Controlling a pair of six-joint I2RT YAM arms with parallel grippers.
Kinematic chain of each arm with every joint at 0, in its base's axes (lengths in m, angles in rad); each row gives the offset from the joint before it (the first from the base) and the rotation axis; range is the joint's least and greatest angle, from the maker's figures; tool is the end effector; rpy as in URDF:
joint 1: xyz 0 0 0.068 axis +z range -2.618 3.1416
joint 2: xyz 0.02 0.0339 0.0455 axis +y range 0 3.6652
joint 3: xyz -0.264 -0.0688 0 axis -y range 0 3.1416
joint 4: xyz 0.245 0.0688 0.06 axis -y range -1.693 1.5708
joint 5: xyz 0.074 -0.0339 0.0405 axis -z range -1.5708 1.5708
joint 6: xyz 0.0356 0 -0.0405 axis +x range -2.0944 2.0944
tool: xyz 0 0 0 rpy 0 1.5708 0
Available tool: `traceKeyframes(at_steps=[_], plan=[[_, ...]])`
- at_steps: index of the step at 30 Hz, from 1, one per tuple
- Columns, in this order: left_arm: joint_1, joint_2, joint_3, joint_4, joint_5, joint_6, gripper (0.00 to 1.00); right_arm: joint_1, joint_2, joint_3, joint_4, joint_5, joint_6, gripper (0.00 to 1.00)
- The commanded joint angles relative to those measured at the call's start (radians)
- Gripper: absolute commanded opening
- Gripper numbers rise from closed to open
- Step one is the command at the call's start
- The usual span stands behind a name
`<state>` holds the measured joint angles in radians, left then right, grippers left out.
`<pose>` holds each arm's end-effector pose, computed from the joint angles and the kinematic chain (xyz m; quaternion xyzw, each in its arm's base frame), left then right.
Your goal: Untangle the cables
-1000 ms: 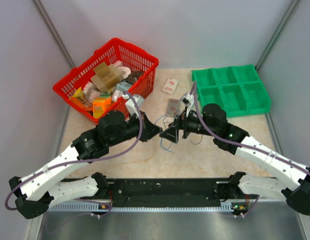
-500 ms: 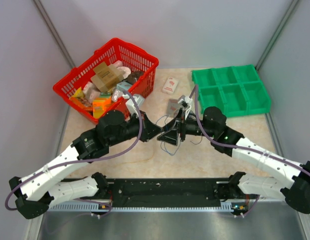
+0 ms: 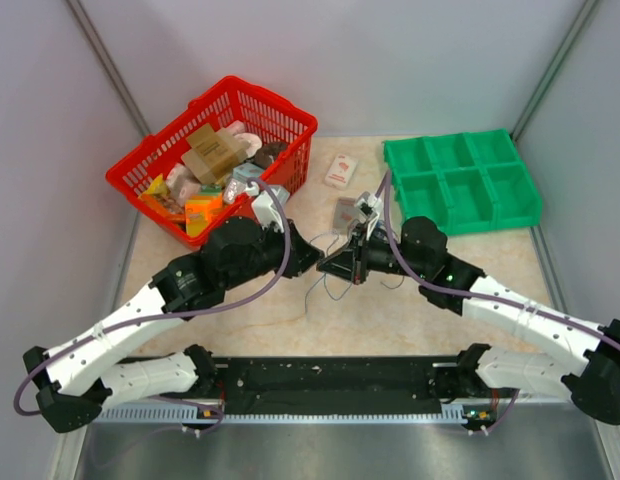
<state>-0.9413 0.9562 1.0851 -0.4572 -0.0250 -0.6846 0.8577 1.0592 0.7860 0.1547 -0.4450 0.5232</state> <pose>0.1224 -0.1666 0.3848 0.0969 0.8073 -0.4157 0.4074 0.1508 0.1978 0.3228 -0.2659 0.6947 0.5397 0.3942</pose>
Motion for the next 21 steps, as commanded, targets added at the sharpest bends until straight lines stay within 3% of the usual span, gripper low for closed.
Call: traceKeyframes(at_steps=[1,3,5,8,11,14,21], plan=[[-0.001,0.000,0.050,-0.014,-0.045,-0.013,0.25,0.010,0.007,0.071,-0.027,0.093,0.006,0.00],[0.001,-0.020,0.038,-0.017,-0.075,-0.010,0.47,-0.006,-0.002,0.075,-0.043,0.112,0.008,0.00],[0.001,-0.057,0.016,-0.012,-0.104,-0.006,0.61,-0.044,-0.016,0.084,-0.098,0.161,0.006,0.00],[0.002,-0.114,-0.010,-0.011,-0.144,0.010,0.74,-0.216,-0.022,0.085,-0.153,0.181,-0.006,0.00],[0.006,-0.132,-0.005,-0.037,-0.156,0.025,0.75,-0.427,0.027,0.131,-0.295,0.213,-0.025,0.00],[0.006,-0.148,-0.033,-0.029,-0.150,0.040,0.75,-0.586,0.122,0.194,-0.317,0.207,-0.077,0.00],[0.007,-0.152,-0.091,0.006,-0.093,0.010,0.75,-0.775,0.386,0.363,-0.281,0.229,0.000,0.00]])
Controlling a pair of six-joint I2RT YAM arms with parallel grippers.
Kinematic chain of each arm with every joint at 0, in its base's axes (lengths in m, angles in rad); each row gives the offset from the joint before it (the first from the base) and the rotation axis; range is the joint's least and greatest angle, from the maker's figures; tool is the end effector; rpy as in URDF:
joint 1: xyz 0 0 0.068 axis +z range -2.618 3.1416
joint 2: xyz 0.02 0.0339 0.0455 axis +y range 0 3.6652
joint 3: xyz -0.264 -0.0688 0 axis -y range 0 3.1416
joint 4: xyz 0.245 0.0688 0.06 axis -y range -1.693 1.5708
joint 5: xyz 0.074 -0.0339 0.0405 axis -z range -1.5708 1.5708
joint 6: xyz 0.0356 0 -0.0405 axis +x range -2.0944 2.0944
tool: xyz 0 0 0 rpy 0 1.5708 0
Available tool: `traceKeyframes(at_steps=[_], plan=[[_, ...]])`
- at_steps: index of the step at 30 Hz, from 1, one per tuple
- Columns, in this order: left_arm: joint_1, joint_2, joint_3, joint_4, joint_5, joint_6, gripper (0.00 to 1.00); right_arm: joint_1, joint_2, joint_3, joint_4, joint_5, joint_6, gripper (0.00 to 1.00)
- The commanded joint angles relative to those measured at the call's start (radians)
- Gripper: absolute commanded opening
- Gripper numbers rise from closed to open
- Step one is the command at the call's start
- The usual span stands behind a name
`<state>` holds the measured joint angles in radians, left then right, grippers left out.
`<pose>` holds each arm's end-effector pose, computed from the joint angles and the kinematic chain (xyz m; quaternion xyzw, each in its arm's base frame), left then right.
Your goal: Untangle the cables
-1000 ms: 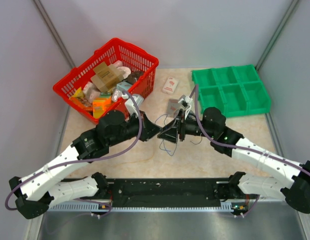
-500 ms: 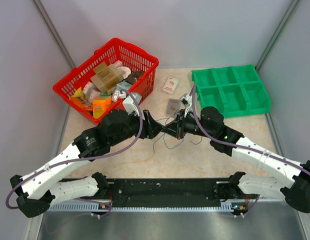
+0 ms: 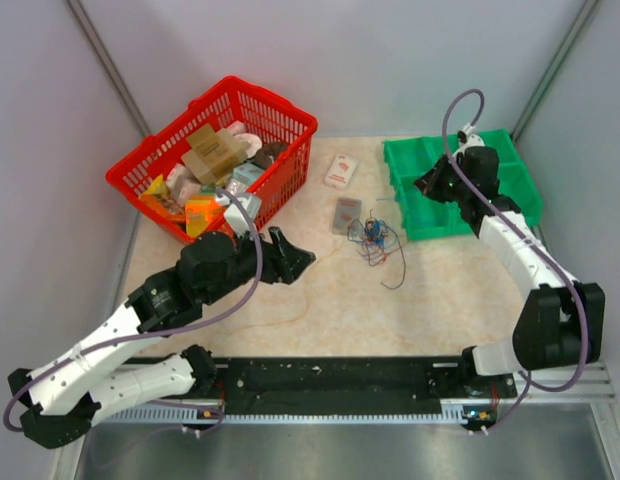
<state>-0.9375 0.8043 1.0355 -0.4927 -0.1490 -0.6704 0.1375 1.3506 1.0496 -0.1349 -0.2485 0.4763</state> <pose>0.1032 -0.1316 0.3900 0.0604 0.7901 -0.3963 0.4638 0.3083 0.0515 0.3100 0.0754 0.8360 0.2607 0.4768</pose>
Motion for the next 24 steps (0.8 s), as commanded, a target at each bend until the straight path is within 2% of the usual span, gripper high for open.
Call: traceKeyframes(at_steps=[1,6,9,14,18,22,24], plan=[[0.003,-0.001,-0.051,0.046,0.037,-0.012,0.75,-0.062,0.123,0.122,0.011,0.078,0.077,0.00],[0.005,-0.014,-0.092,0.069,0.071,-0.041,0.75,-0.062,0.211,0.173,-0.019,0.331,0.171,0.00],[0.006,-0.027,-0.103,0.062,0.071,-0.049,0.76,-0.062,0.242,0.213,-0.060,0.440,0.154,0.00],[0.005,-0.037,-0.106,0.048,0.060,-0.052,0.77,-0.047,0.298,0.243,-0.052,0.535,0.075,0.00],[0.005,-0.031,-0.109,0.063,0.072,-0.052,0.77,-0.004,0.358,0.227,0.018,0.569,0.070,0.00],[0.005,-0.014,-0.094,0.062,0.077,-0.046,0.77,0.103,0.447,0.328,-0.043,0.789,0.024,0.00],[0.005,-0.019,-0.092,0.059,0.074,-0.055,0.77,0.137,0.473,0.349,-0.057,0.810,0.019,0.00]])
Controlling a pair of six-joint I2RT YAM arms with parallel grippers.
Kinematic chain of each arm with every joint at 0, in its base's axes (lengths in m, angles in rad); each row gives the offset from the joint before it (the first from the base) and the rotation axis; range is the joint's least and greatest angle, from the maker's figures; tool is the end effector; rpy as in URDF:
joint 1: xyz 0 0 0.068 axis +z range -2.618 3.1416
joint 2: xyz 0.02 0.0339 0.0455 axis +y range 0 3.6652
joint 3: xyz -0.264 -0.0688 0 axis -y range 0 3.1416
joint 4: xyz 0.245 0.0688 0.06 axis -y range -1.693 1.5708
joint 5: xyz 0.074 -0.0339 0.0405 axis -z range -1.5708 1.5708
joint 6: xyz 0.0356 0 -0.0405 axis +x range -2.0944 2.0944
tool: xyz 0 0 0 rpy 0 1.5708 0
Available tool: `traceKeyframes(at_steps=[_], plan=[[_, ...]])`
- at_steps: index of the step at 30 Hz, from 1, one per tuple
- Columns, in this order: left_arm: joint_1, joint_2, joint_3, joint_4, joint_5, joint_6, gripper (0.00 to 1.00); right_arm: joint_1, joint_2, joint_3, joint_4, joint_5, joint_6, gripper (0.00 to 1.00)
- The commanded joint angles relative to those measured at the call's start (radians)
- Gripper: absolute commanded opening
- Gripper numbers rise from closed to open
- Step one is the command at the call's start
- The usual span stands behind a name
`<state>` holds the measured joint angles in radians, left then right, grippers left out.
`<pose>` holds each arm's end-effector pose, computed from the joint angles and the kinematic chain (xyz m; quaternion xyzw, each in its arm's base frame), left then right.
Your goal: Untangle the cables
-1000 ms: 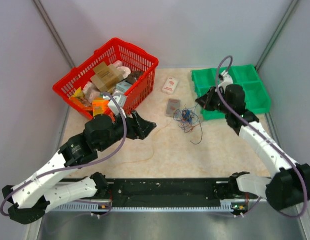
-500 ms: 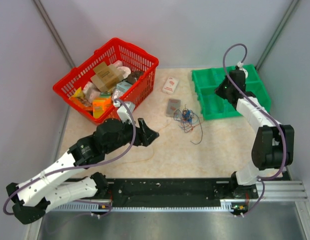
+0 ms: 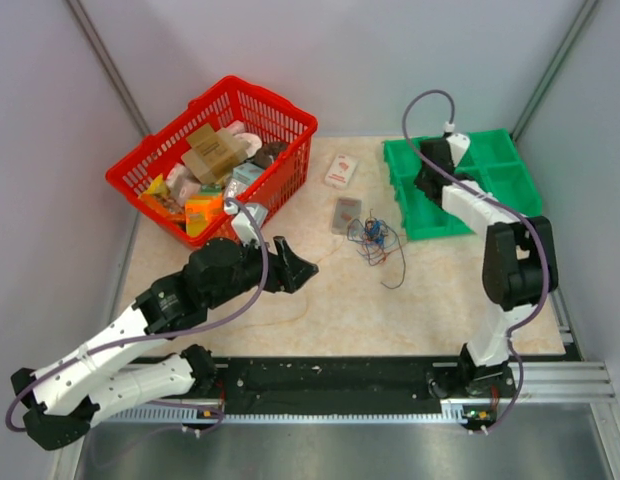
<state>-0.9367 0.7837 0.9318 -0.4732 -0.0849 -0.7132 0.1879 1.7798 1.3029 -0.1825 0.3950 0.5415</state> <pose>0.1033 -0.1353 0.3604 0.0659 0.8092 -0.4047 0.4208 0.3999 0.0621 0.2471 0.2399 0.8516 -0.0107 0.4660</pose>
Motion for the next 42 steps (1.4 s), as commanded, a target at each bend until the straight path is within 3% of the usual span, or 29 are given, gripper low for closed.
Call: traceKeyframes(at_steps=[1,5,11,19,24,30,36,41,42], plan=[[0.004,-0.004,0.007,0.041,0.010,-0.022,0.77,0.097,0.052,0.101,-0.015,0.171,-0.040,0.00],[0.004,-0.044,-0.025,0.051,0.004,-0.042,0.77,0.105,0.061,0.081,-0.058,0.108,0.075,0.00],[0.004,-0.040,-0.005,0.013,-0.007,-0.017,0.78,0.055,0.078,0.075,-0.058,-0.106,0.265,0.00],[0.004,-0.069,-0.048,0.067,0.031,-0.057,0.78,-0.048,0.101,0.024,-0.069,-0.163,0.338,0.00],[0.004,-0.067,-0.042,0.042,0.036,-0.037,0.78,-0.048,0.107,0.056,-0.086,-0.260,0.142,0.19],[0.004,-0.034,-0.021,0.060,0.048,-0.031,0.78,-0.048,0.014,0.110,-0.265,-0.257,-0.026,0.47],[0.004,-0.017,-0.034,0.088,0.080,-0.042,0.78,-0.056,-0.154,-0.026,-0.287,-0.163,-0.066,0.55],[0.004,0.006,0.004,0.047,0.057,0.001,0.80,-0.145,-0.200,-0.142,-0.244,-0.217,0.092,0.55],[0.004,0.021,0.013,0.039,0.051,0.006,0.85,-0.153,-0.197,-0.154,-0.236,-0.214,0.106,0.56]])
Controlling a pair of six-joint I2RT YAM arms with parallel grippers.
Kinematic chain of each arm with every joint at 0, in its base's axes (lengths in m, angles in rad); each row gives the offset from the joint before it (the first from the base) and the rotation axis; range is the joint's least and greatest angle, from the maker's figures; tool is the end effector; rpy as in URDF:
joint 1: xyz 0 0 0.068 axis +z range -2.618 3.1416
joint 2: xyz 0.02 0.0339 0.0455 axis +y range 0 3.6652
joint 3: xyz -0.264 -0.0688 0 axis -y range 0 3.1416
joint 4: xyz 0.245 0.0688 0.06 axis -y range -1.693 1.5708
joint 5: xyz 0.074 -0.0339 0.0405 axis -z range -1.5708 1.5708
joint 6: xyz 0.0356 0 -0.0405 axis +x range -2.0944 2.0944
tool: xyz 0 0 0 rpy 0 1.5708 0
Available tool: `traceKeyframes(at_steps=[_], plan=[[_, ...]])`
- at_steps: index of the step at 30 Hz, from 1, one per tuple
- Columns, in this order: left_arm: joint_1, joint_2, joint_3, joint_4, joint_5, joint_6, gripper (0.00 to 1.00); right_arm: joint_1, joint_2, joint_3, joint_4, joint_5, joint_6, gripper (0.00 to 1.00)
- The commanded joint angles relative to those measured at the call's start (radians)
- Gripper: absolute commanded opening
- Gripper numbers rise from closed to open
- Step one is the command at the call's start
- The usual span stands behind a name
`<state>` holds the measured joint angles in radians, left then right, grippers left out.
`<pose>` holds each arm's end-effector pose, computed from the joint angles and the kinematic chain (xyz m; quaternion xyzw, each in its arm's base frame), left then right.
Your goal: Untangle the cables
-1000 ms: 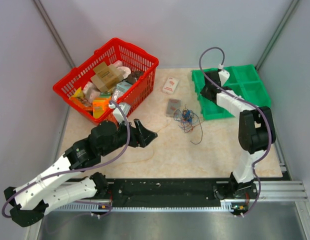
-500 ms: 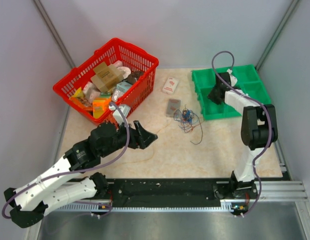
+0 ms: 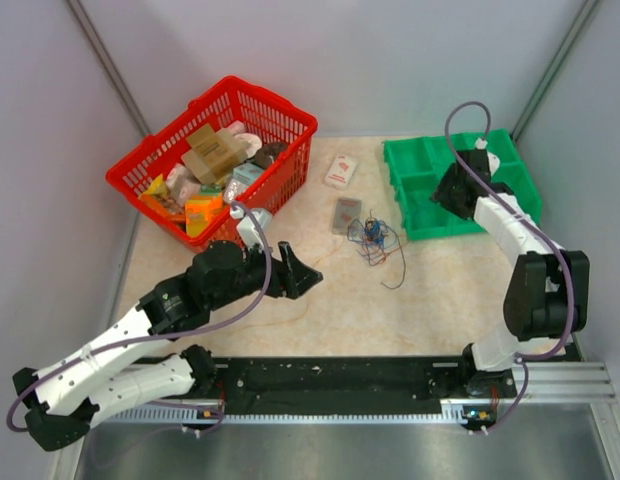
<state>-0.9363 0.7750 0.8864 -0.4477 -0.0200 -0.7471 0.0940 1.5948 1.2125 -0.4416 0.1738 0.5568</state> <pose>0.1023 -0.1378 0.3489 0.0713 0.8123 -0.4262 0.3917 0.3492 0.0267 0.2617 0.2435 0.8956 0.0396 0.3702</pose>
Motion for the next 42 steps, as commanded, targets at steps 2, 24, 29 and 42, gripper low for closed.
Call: traceKeyframes(at_steps=[2,24,29,42], plan=[[0.004,0.049,0.068,0.009,-0.012,0.037,0.90,-0.068,0.001,-0.077,0.037,-0.029,0.103,0.55],[0.004,0.061,0.025,0.050,0.009,0.017,0.94,0.035,-0.019,-0.093,0.107,0.056,0.029,0.00],[0.004,0.076,0.039,0.049,0.015,0.025,0.93,0.058,0.072,-0.015,0.090,0.035,-0.078,0.00],[0.004,0.037,0.025,0.035,0.011,0.017,0.93,0.082,0.306,0.246,-0.088,-0.034,-0.199,0.00]])
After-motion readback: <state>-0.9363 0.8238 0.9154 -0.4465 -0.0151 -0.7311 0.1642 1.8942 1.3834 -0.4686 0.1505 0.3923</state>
